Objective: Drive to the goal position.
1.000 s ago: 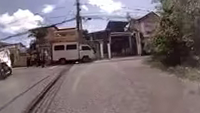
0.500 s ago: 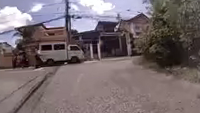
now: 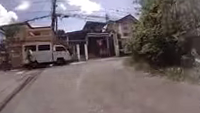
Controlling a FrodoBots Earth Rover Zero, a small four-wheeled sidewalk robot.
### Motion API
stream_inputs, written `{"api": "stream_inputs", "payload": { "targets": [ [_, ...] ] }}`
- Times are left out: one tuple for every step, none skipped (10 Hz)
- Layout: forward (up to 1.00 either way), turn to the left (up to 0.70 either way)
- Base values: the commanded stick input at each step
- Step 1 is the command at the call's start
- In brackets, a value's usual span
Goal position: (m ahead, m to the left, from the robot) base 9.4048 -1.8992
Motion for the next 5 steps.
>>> {"api": "stream_inputs", "payload": {
  "targets": [
    [0.7,0.08],
    [0.7,0.08],
    [0.7,0.08],
    [0.7,0.08],
    [0.7,0.08]
  ]
}}
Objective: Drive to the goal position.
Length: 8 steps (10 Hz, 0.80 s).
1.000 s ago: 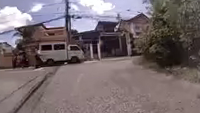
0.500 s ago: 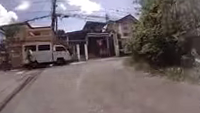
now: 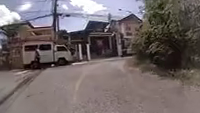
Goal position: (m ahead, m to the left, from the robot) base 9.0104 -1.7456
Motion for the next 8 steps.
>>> {"api": "stream_inputs", "payload": {
  "targets": [
    [0.7,0.08],
    [0.7,0.08],
    [0.7,0.08],
    [0.7,0.08],
    [0.7,0.08],
    [0.7,0.08],
    [0.7,0.08],
    [0.7,0.08]
  ]
}}
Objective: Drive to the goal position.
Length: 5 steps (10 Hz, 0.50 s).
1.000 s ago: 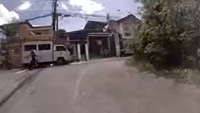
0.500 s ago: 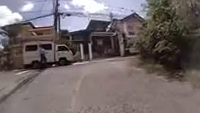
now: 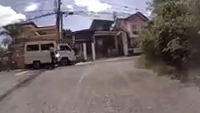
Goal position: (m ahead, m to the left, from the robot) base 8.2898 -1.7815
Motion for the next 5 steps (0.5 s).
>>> {"api": "stream_inputs", "payload": {
  "targets": [
    [0.7,0.08],
    [0.7,0.08],
    [0.7,0.08],
    [0.7,0.08],
    [0.7,0.08]
  ]
}}
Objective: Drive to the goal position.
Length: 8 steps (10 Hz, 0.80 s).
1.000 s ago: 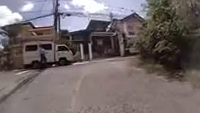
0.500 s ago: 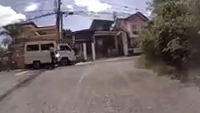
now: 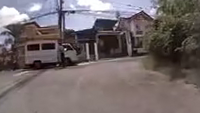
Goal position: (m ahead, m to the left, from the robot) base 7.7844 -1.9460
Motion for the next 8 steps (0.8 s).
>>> {"api": "stream_inputs", "payload": {
  "targets": [
    [0.7,0.08],
    [0.7,0.08],
    [0.7,0.08],
    [0.7,0.08],
    [0.7,0.08],
    [0.7,0.08],
    [0.7,0.08],
    [0.7,0.08]
  ]
}}
